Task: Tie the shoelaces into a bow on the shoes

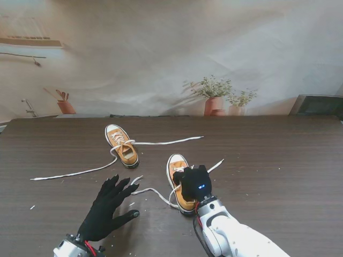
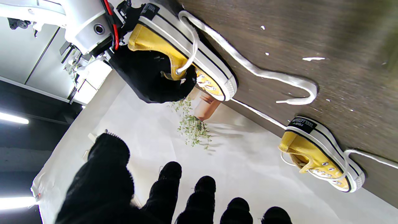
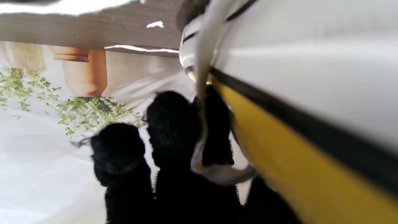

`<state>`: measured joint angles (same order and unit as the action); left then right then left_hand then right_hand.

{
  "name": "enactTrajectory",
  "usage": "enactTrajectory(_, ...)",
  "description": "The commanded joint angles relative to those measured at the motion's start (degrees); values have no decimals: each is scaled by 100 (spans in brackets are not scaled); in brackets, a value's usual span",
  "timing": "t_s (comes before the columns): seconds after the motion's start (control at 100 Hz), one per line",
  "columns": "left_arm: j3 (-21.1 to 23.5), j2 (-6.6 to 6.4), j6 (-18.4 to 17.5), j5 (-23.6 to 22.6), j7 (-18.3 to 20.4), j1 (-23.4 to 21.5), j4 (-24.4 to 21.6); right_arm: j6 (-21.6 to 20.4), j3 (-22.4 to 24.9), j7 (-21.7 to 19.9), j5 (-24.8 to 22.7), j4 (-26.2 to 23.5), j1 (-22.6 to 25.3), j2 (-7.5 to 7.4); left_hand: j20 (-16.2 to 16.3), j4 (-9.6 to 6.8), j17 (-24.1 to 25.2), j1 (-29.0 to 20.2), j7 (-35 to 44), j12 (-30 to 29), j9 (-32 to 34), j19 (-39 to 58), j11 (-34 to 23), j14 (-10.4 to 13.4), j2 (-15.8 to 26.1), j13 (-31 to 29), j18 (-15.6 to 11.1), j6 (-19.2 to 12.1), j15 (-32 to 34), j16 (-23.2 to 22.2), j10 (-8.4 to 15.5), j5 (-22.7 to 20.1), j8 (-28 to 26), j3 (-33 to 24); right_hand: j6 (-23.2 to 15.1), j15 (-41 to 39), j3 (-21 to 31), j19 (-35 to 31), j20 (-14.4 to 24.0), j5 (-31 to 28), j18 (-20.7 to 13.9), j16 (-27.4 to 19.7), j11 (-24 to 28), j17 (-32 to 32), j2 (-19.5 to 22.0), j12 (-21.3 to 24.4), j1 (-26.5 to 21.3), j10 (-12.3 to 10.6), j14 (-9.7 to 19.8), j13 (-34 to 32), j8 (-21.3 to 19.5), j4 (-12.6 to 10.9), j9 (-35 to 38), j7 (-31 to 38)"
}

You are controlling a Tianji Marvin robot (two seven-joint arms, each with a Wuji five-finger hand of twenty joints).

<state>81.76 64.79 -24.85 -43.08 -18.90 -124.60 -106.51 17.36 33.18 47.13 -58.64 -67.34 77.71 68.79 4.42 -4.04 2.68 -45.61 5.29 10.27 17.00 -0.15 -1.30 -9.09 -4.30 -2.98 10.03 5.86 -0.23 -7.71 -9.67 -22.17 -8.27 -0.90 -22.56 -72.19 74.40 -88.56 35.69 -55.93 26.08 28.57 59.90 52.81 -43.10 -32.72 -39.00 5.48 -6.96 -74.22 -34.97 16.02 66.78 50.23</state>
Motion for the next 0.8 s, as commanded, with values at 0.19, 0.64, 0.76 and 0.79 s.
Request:
enactTrajectory(0.19,-23,-6,-3,-29,87,-38,-60,134,-249,-640,56,161,-53,-106,37,82,35,-114,-19,117,-14,-59,48,-16,88,-22,-74,-52,-3,-151,-39,-114,77,106,232,1807,290,796,53,694,-354,-612,-681,-1219,-435,361,196,-33,37,418,1877,192,-1265,86)
enactTrajectory(0.64,14,1,77,-49,51,-19,-55,222,349,-1430,-783,-1092,685,-575,38,81,35,-116,-11,119,-3,-58,43,-14,89,-44,-72,-41,2,-154,-49,-141,72,105,797,3837,-170,2496,-427,3161,-614,-850,-1509,-3373,-1146,997,1993,48,-171,2890,1847,-433,-3654,-1067)
enactTrajectory(0.76,59,5,186,-69,29,25,-10,-28,832,-1765,-1035,-1743,1153,-695,42,81,34,-120,0,122,21,-55,33,-25,80,-81,-62,-28,11,-159,-39,-174,67,105,841,4582,-388,3034,-653,3252,-655,-1066,-1980,-3705,-1016,1223,2363,-6,-319,3241,2002,-378,-3805,-1127)
enactTrajectory(0.79,76,4,205,-69,39,34,1,-117,956,-1816,-1044,-1882,1274,-704,44,80,34,-122,12,123,25,-54,32,-21,79,-93,-61,-19,13,-161,-37,-198,62,104,846,4765,-414,3173,-731,3262,-661,-1118,-2103,-3784,-1021,1271,2403,-2,-357,3303,2033,-372,-3818,-1147)
